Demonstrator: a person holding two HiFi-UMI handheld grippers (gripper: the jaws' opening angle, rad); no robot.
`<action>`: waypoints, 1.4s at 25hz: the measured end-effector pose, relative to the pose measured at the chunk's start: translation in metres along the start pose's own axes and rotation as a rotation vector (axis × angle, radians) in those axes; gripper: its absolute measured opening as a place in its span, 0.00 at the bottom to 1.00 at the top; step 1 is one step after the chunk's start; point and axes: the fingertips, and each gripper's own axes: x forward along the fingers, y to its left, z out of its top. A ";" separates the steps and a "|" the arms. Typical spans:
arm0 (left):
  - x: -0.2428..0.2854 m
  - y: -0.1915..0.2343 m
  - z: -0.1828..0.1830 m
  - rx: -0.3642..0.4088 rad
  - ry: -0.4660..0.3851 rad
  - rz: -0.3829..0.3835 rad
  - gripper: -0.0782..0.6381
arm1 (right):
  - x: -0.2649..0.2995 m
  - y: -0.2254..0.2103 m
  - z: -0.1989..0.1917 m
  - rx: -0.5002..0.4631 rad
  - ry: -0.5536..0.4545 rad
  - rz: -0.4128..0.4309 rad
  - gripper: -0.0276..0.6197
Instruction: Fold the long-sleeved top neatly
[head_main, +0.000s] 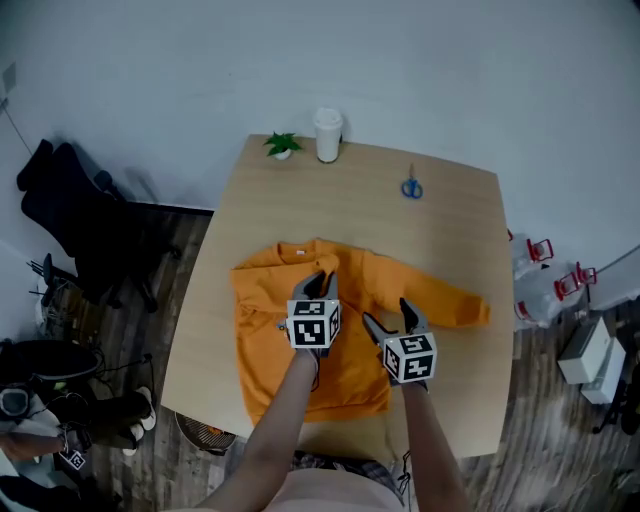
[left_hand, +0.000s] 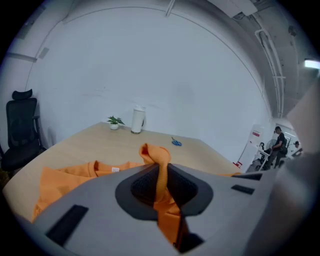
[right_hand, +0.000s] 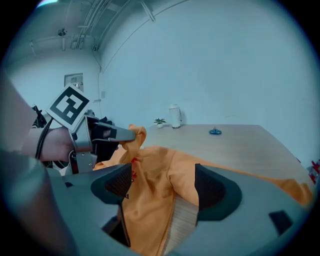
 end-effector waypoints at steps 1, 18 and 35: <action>0.005 -0.004 -0.007 0.013 0.025 -0.004 0.17 | -0.002 -0.003 -0.002 0.005 0.001 -0.005 0.64; 0.054 -0.051 -0.064 -0.058 0.181 -0.148 0.29 | -0.028 -0.045 -0.030 0.063 0.024 -0.067 0.64; 0.047 -0.087 -0.054 -0.050 0.167 -0.212 0.43 | -0.067 -0.090 -0.034 0.133 -0.018 -0.179 0.64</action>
